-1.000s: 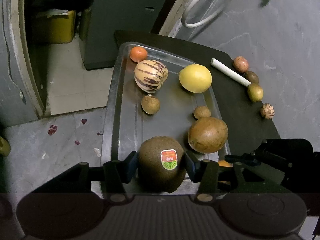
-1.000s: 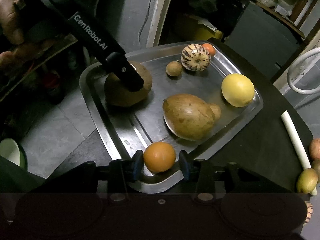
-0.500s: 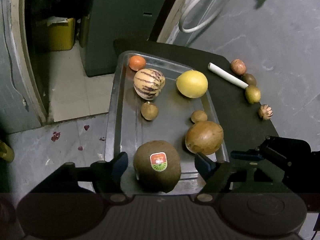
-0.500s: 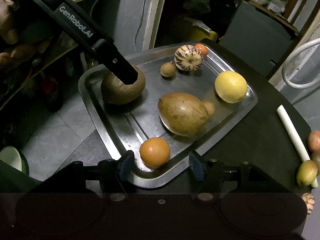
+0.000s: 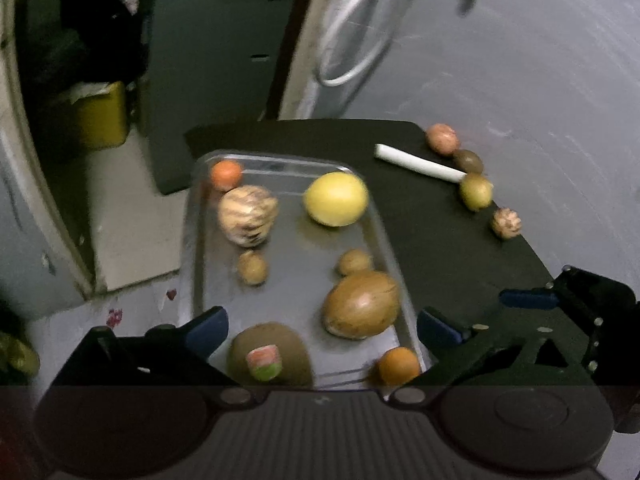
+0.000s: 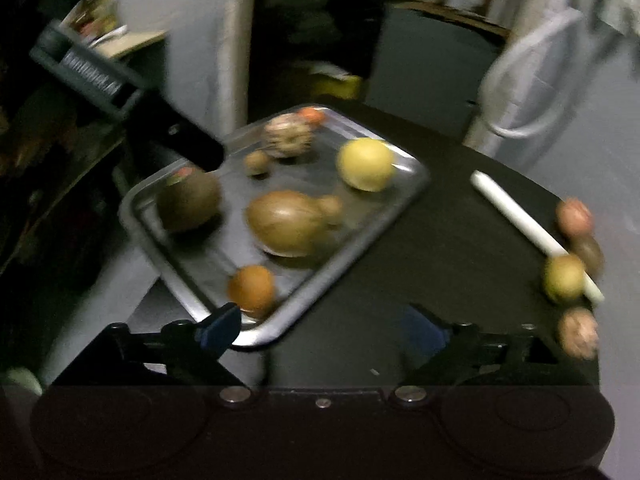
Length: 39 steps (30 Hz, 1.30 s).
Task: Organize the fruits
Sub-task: 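Open both tools to release the kiwi and tangerine into the tray, then move both tools toward the pear and striped pepino on the table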
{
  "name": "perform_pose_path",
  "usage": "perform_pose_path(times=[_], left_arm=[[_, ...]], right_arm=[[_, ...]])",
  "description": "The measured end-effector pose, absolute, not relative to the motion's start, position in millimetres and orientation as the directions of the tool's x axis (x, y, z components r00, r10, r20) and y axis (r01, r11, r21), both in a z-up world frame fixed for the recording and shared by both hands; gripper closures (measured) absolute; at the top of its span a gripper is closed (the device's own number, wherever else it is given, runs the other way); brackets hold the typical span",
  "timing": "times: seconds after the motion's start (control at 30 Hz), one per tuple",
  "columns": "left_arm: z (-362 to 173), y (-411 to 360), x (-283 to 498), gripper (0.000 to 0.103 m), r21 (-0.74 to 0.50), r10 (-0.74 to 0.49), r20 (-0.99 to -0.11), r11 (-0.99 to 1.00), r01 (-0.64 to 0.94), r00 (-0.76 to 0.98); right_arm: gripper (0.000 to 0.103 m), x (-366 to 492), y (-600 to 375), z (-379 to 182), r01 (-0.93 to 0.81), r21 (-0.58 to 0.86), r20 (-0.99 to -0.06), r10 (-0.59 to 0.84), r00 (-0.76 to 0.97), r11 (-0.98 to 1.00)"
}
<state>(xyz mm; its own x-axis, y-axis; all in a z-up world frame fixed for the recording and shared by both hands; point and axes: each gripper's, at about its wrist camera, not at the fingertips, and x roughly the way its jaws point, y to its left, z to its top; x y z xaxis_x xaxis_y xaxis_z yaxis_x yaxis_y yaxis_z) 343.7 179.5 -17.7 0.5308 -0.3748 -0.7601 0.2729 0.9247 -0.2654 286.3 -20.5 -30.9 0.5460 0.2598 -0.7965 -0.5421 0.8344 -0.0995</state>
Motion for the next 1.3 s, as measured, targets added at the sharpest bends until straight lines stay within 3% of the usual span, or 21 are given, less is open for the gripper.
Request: perform_pose_path(times=[0.23,0.57,0.9,1.3], left_arm=[[-3,122,358,0.001,-0.191,-0.399,-0.761,0.892,0.411,0.512],[4,35,370,0.001,-0.123,-0.448,-0.765,0.807,0.578,0.463],[-19,-20,377,0.001,-0.107,-0.464,-0.797,0.739,0.665,0.388],[-34,-58,430,0.001,-0.082,-0.436,-0.819,0.733,0.676,0.373]], right_arm=[[0.002,265,-79,-17,-0.289,-0.077,-0.737,0.141,0.661,0.954],[0.001,236,-142,-14,-0.05,-0.066,-0.692,-0.01,0.722,0.997],[0.001,219,-174,-36,0.041,-0.039,-0.722,-0.057,0.689,0.998],[0.001,250,-192,-56,0.013,-0.023,-0.734,-0.026,0.679,1.0]])
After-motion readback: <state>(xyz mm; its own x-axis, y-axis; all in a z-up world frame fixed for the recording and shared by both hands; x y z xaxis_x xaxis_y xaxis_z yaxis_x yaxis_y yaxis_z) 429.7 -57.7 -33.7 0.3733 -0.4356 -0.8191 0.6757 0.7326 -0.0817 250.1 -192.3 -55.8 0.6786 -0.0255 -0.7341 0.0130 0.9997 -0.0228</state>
